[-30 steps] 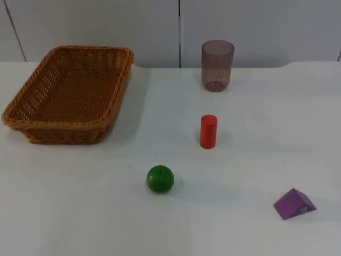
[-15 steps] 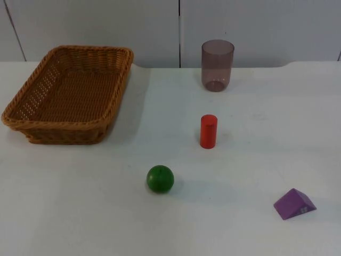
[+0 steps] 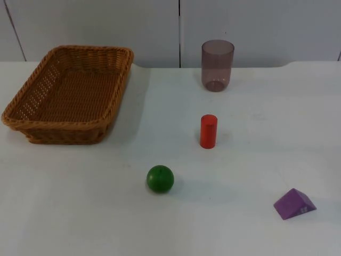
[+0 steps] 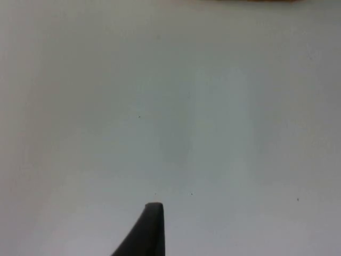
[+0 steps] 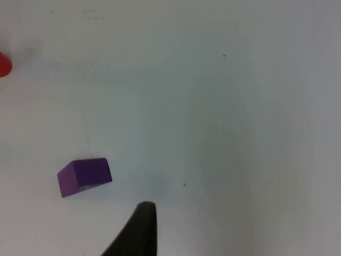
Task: Pick up the basket with the left hand and place the triangular block into the basket with the right hand.
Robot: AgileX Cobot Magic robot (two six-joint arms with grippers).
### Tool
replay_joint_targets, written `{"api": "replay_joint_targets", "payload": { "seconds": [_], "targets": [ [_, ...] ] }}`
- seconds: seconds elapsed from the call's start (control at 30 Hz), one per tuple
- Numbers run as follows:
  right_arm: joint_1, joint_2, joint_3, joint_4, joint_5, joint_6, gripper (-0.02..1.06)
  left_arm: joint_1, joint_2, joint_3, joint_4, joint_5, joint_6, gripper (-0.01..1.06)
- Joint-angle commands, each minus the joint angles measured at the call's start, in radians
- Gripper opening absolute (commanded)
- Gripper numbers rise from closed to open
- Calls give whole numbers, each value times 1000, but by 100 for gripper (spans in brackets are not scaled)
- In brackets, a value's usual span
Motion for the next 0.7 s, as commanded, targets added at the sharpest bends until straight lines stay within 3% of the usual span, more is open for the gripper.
{"api": "replay_joint_targets", "payload": {
  "seconds": [0.0,0.07,0.23,0.37,0.67],
  "targets": [
    [-8,0,-8,-1,-18,-9,105,-6,69,-7,-14,-68,14,105],
    [-8,0,-8,-1,-23,-9,105,-6,151,-19,-11,-132,33,105],
    [-8,0,-8,-1,-24,-9,105,-6,320,-103,-7,-199,62,105],
    [-8,0,-8,-1,-24,-9,105,14,486,-202,-5,-317,139,105],
    [-8,0,-4,-1,-36,-9,105,72,776,-424,-64,-414,289,105]
  ]
}}
